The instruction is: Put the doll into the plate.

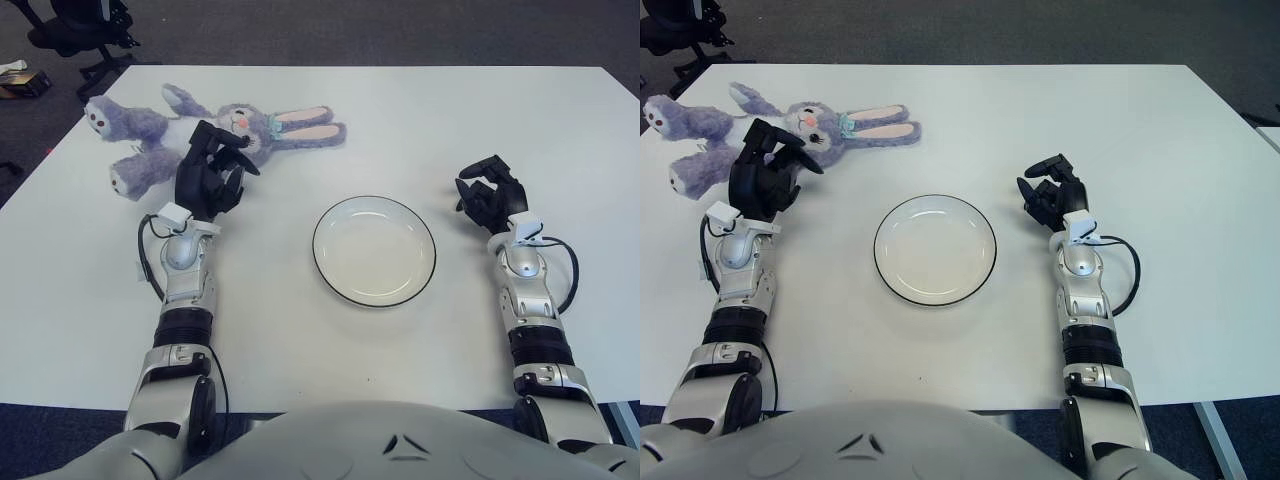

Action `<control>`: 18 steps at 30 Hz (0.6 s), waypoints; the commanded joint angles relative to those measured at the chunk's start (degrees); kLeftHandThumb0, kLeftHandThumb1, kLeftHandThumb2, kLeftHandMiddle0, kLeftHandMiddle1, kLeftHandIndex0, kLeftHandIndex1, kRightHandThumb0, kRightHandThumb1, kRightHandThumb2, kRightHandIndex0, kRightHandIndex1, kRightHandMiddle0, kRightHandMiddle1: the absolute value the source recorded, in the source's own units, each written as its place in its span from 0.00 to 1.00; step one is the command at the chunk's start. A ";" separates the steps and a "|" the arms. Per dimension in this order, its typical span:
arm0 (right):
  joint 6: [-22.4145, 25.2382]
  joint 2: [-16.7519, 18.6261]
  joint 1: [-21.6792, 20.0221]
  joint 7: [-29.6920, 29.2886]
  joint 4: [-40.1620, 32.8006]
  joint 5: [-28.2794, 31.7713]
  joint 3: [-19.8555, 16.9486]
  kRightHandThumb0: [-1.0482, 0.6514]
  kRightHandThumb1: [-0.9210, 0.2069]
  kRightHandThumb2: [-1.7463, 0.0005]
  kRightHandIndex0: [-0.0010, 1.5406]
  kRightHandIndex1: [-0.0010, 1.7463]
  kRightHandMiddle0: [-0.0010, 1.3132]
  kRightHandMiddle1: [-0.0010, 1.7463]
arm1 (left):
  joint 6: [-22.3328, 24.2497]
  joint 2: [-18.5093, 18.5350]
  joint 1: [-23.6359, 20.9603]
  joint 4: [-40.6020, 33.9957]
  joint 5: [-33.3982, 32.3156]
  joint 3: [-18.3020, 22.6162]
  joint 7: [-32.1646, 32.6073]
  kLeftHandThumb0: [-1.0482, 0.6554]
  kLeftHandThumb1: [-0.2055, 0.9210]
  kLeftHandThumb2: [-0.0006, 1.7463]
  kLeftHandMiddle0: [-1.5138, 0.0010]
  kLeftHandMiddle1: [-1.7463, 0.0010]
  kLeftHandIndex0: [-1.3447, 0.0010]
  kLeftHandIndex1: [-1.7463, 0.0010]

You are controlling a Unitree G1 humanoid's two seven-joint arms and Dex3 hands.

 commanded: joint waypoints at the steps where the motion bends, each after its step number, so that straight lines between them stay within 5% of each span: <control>1: 0.91 1.45 2.35 -0.45 2.14 -0.23 0.31 0.41 0.00 0.81 0.51 0.89 0.30 0.89 | -2.37 -1.97 3.48 1.93 0.65 -0.27 0.19 0.41 1.00 0.20 0.57 0.16 0.72 0.10; 5: 0.80 1.45 2.27 -0.49 2.36 -0.17 0.32 0.41 0.00 0.81 0.51 0.89 0.30 0.88 | -4.19 -1.93 3.11 1.30 0.92 -0.33 0.28 0.41 1.00 0.20 0.59 0.17 0.72 0.10; 10: 0.65 1.33 2.10 -0.32 2.72 0.04 0.32 0.41 0.00 0.81 0.51 0.89 0.30 0.88 | -8.63 -1.01 1.27 0.39 3.37 0.23 1.09 0.58 1.00 0.16 0.67 0.19 0.71 0.18; 14: 0.43 1.14 1.97 0.02 3.12 0.20 0.33 0.41 0.00 0.81 0.51 0.89 0.30 0.88 | -14.45 0.84 -0.70 1.71 15.68 3.28 6.64 0.60 1.00 0.15 0.69 0.21 0.69 0.18; 18: 0.28 1.06 1.76 0.10 3.55 0.20 0.40 0.41 0.00 0.81 0.52 0.89 0.30 0.88 | -13.31 3.36 -0.91 -1.22 32.88 6.35 14.83 0.61 1.00 0.15 0.69 0.20 0.69 0.20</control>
